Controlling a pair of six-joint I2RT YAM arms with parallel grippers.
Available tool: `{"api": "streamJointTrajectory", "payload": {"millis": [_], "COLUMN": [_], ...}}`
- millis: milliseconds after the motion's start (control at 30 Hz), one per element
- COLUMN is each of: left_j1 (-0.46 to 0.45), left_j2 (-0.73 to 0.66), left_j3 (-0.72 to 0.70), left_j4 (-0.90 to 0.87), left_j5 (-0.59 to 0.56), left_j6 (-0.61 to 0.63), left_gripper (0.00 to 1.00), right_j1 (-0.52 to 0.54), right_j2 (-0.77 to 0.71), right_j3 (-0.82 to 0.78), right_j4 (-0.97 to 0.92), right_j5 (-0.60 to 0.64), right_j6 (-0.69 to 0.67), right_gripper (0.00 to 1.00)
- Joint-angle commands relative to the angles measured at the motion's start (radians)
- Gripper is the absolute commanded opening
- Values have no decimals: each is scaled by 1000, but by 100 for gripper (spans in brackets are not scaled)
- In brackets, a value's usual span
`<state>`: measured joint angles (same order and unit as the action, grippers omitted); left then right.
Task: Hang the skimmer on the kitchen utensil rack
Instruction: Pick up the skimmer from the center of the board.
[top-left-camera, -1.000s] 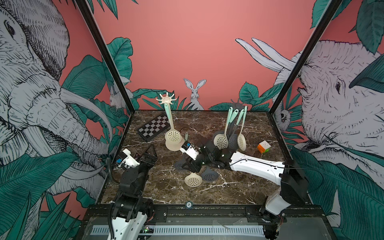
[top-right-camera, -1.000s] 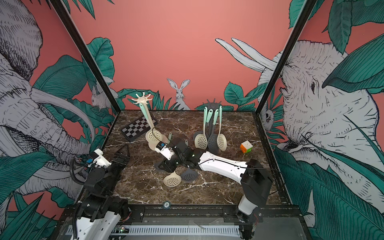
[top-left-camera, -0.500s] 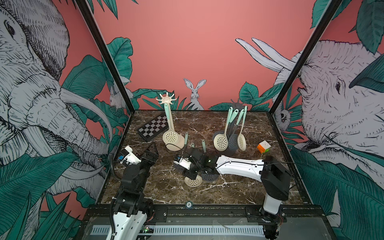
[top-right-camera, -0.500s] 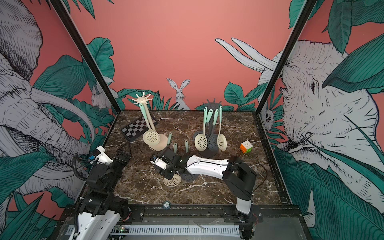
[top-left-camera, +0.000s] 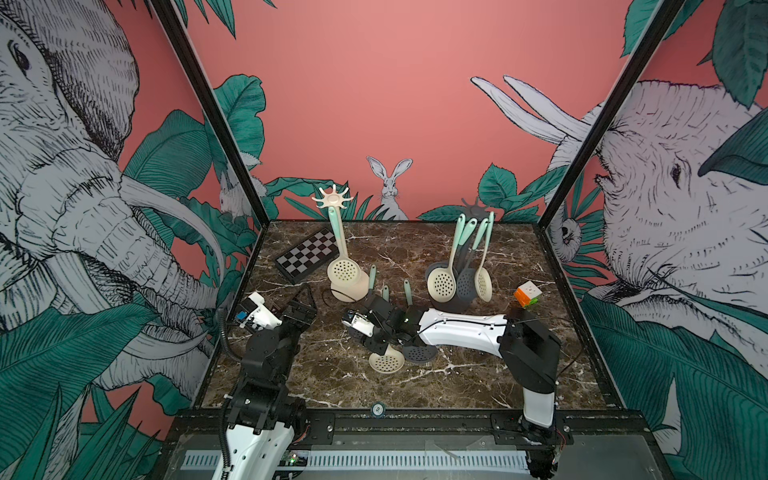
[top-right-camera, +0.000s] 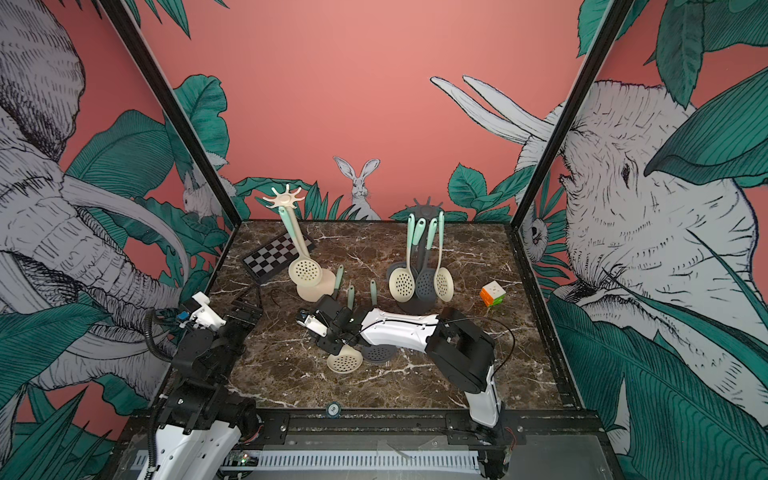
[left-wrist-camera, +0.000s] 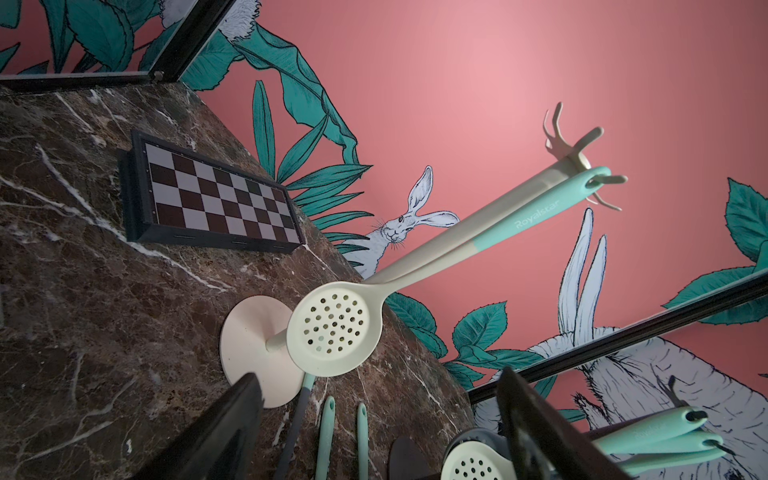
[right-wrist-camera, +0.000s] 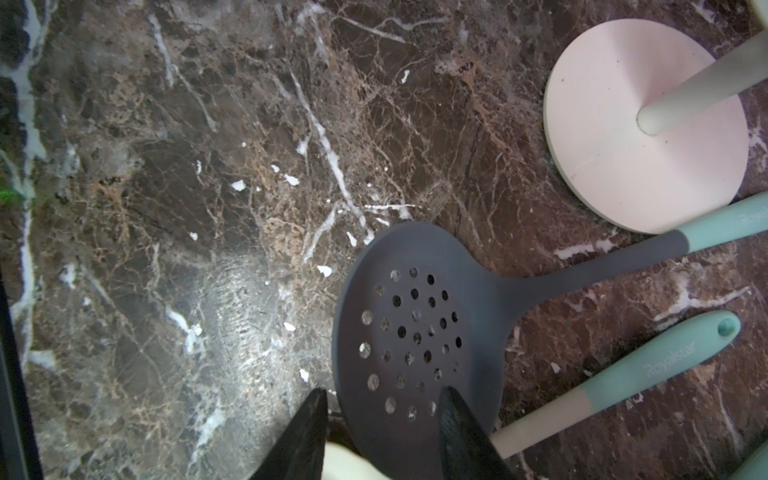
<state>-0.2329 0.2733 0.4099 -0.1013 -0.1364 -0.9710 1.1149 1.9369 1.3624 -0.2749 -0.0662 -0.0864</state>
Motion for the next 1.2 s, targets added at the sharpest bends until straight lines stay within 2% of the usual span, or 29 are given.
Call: {"api": "streamJointTrajectory", "payload": {"millis": [0, 133, 233, 400, 433, 733, 867, 967, 1167], "left_j1": [6, 6, 6, 6, 6, 6, 6, 6, 6], "left_j2": [-5, -10, -13, -21, -24, -37, -37, -32, 30], "left_j3": [10, 9, 9, 10, 12, 21, 32, 54, 157], "left_j4": [21, 18, 15, 7, 5, -5, -8, -13, -15], "left_j5": [-12, -14, -16, -19, -19, -19, -14, -4, 66], "left_j6": [2, 2, 1, 2, 3, 13, 21, 48, 153], "left_gripper": [90, 90, 90, 90, 90, 90, 90, 90, 89], "right_j1": [9, 13, 13, 16, 16, 39, 72, 108, 201], "right_j2": [26, 36, 43, 18, 11, -125, -193, -245, -317], "right_j3": [24, 21, 21, 3, -1, -25, -27, -38, -89], "right_j4": [-13, -11, -10, 9, 11, -21, -57, -74, -47], "right_j5": [7, -4, -4, 9, 18, 75, 157, 270, 592], "right_j6": [-18, -19, -20, -32, -34, -135, -220, -282, -411], "right_gripper": [40, 37, 31, 3, 0, 0, 0, 0, 0]}}
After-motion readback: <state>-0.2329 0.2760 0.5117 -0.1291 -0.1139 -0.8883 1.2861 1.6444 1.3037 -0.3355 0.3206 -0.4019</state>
